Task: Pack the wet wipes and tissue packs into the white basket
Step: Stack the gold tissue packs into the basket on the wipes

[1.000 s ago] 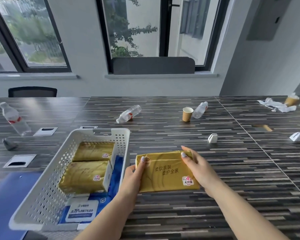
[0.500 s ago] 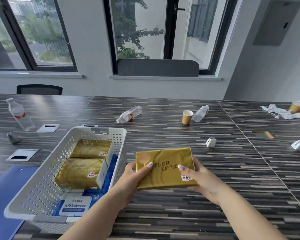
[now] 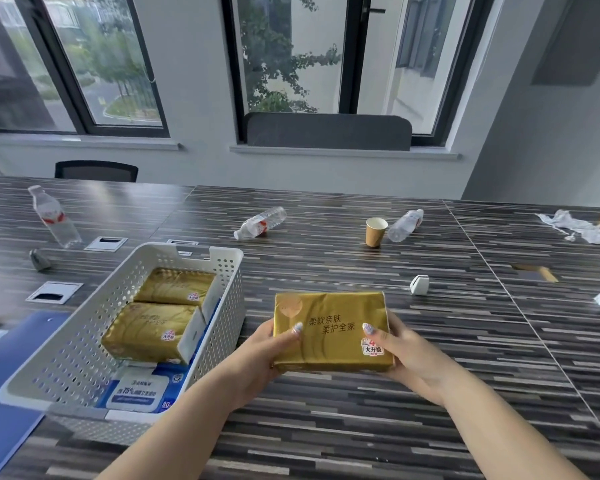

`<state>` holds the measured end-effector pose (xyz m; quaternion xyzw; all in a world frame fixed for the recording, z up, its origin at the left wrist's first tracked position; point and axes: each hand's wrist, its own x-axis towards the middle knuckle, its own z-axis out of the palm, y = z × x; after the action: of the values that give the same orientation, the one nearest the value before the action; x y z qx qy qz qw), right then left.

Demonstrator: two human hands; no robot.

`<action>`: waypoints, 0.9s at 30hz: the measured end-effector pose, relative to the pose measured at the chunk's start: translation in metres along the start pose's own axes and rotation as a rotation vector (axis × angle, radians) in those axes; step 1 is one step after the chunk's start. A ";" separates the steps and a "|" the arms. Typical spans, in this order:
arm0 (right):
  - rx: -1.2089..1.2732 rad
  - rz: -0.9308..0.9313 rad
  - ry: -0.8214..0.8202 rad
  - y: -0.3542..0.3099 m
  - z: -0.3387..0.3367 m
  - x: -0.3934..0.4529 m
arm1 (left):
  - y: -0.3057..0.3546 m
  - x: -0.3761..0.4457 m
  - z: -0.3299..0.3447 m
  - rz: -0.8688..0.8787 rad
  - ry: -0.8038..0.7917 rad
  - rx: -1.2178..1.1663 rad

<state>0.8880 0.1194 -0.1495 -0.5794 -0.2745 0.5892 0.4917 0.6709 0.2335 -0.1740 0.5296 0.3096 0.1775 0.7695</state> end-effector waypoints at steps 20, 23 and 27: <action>0.064 -0.051 -0.351 -0.017 0.095 0.039 | 0.036 -0.084 -0.051 0.142 0.449 -0.339; 0.139 -0.044 -0.341 -0.020 0.147 0.049 | 0.051 -0.102 -0.077 0.130 0.632 -0.363; 0.185 0.025 -0.229 -0.014 0.230 0.070 | 0.055 -0.122 -0.135 0.137 0.967 -0.614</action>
<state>0.6829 0.2437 -0.1248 -0.4638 -0.2662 0.6805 0.5010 0.4931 0.2756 -0.1212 0.1594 0.5255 0.5307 0.6456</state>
